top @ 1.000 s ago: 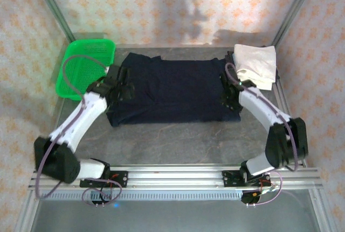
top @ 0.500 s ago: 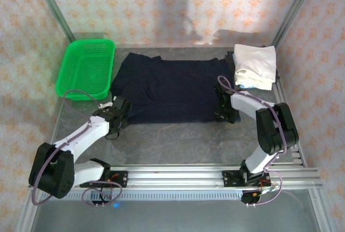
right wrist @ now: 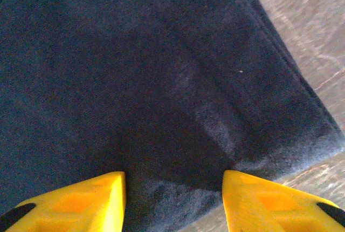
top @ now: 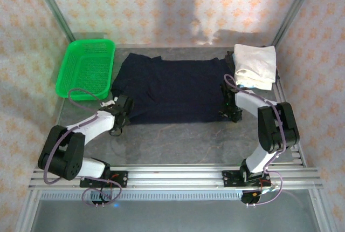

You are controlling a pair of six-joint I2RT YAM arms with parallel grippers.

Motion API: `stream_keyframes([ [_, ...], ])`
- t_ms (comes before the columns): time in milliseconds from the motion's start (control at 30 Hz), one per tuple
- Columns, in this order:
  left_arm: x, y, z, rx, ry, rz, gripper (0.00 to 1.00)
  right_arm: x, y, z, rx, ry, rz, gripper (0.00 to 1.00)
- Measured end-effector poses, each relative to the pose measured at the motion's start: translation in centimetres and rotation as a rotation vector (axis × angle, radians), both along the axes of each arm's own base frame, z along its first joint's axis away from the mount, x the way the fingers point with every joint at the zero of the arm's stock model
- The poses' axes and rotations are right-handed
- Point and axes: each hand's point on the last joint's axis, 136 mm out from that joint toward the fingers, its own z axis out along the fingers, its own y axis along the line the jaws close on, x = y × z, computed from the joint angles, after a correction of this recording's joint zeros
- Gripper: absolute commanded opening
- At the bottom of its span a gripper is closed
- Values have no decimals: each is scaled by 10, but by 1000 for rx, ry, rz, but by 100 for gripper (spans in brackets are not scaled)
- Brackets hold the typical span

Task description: Fold and stack the t-shirts

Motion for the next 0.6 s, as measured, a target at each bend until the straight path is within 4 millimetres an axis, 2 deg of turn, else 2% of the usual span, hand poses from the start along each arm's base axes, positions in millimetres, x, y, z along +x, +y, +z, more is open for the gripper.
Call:
stream_keyframes([
  [167,4,3,29,23,-65,-44,0,0,-22,0,1,7,-75,47],
  [233,8,5,42,41,-98,-65,0,-1,-27,0,3,10,-91,48],
  [300,10,7,47,52,-108,-75,0,-2,-29,0,4,15,-94,48],
  [333,10,9,48,56,-106,-76,4,-2,-29,0,3,18,-91,48],
  [367,10,10,46,60,-96,-79,19,-3,-29,0,3,23,-87,48],
  [400,9,11,44,63,-82,-81,39,-4,-29,0,3,28,-87,48],
  [433,7,11,42,65,-63,-82,48,-5,-29,0,3,31,-84,48],
  [500,3,11,35,53,-29,-78,57,-7,-29,1,5,35,-81,49],
  [600,-3,4,22,-11,-12,-66,60,-8,-29,7,4,28,-77,50],
])
